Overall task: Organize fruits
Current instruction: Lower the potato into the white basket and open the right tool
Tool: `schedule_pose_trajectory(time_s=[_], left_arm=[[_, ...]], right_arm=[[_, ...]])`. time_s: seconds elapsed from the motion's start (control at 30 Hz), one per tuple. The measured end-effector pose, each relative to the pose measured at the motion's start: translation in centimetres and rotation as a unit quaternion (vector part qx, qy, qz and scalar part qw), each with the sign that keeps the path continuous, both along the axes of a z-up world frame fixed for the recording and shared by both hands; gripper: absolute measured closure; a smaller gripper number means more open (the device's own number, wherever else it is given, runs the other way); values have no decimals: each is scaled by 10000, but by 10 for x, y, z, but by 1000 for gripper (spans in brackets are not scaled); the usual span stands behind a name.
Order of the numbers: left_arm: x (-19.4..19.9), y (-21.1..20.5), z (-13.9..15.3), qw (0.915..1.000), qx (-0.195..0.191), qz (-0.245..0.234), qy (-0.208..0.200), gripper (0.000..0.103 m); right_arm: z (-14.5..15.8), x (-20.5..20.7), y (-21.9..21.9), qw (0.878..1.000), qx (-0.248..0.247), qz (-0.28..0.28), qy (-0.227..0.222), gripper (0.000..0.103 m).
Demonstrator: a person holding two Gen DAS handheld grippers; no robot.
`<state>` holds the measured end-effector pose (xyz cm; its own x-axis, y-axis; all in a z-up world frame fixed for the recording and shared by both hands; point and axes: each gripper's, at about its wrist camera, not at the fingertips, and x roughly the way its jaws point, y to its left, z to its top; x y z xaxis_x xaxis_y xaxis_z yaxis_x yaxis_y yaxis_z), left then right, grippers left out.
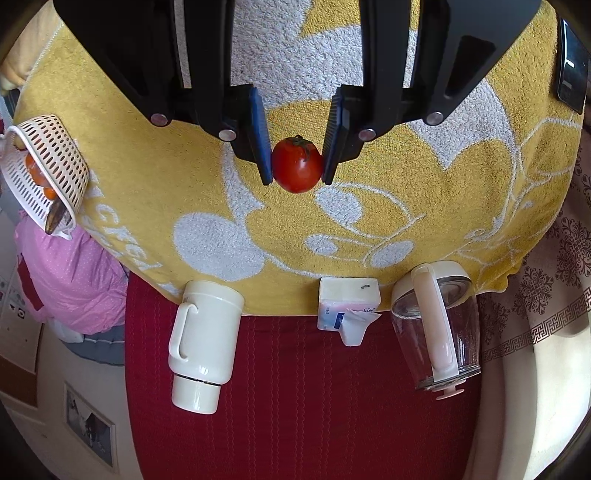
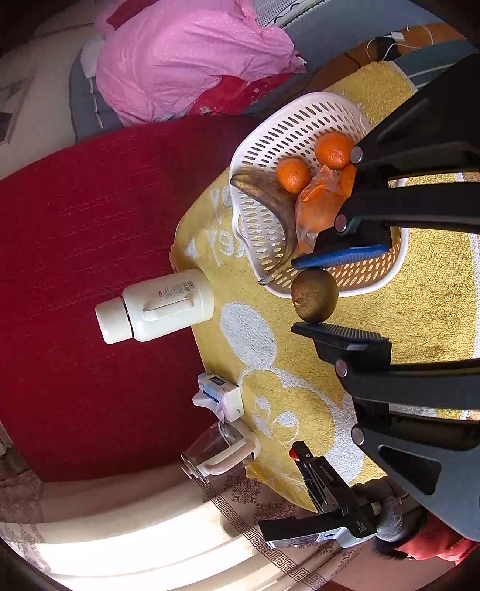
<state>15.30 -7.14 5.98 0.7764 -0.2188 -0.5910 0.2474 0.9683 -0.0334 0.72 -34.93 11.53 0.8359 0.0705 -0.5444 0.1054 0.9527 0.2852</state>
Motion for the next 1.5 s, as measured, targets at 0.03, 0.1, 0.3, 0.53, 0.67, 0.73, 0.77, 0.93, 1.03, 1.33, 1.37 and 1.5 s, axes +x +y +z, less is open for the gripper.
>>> schedule_pose_trajectory(time_s=[0.03, 0.1, 0.3, 0.53, 0.67, 0.73, 0.77, 0.93, 1.03, 1.33, 1.37, 1.5], left_arm=[[-1, -2, 0, 10000, 13, -21, -2, 76], [-4, -5, -1, 10000, 42, -71, -7, 76], [-13, -17, -4, 9995, 182, -242, -53, 76], [-21, -27, -7, 9987, 240, -436, -51, 76], [-26, -33, -8, 9983, 262, -528, -34, 76], [-27, -35, -9, 9981, 262, -562, -27, 76], [-28, -36, -9, 9980, 260, -580, -22, 76], [-30, -39, -11, 9976, 274, -641, 1, 76], [-30, -39, -12, 9974, 272, -660, 16, 76], [-30, -39, -13, 9975, 269, -659, 34, 76], [-30, -39, -13, 9974, 274, -659, 36, 76], [-29, -40, -14, 9975, 281, -651, 51, 76]], right_arm=[[0, -1, -2, 10000, 2, -25, -8, 73], [1, -4, -5, 10000, 5, -72, -29, 73], [3, -9, -13, 9998, 3, -186, -75, 73], [4, -12, -28, 9992, 60, -374, -108, 73], [2, -13, -40, 9985, 214, -493, -101, 73], [1, -13, -46, 9980, 301, -554, -85, 73], [-1, -13, -49, 9977, 358, -575, -67, 73], [-11, -10, -62, 9953, 739, -615, 70, 73], [-17, -8, -69, 9930, 1009, -601, 156, 73], [-29, -7, -85, 9855, 1523, -693, 274, 73], [-30, -7, -86, 9854, 1519, -713, 285, 73], [-32, -6, -88, 9848, 1536, -759, 299, 72]])
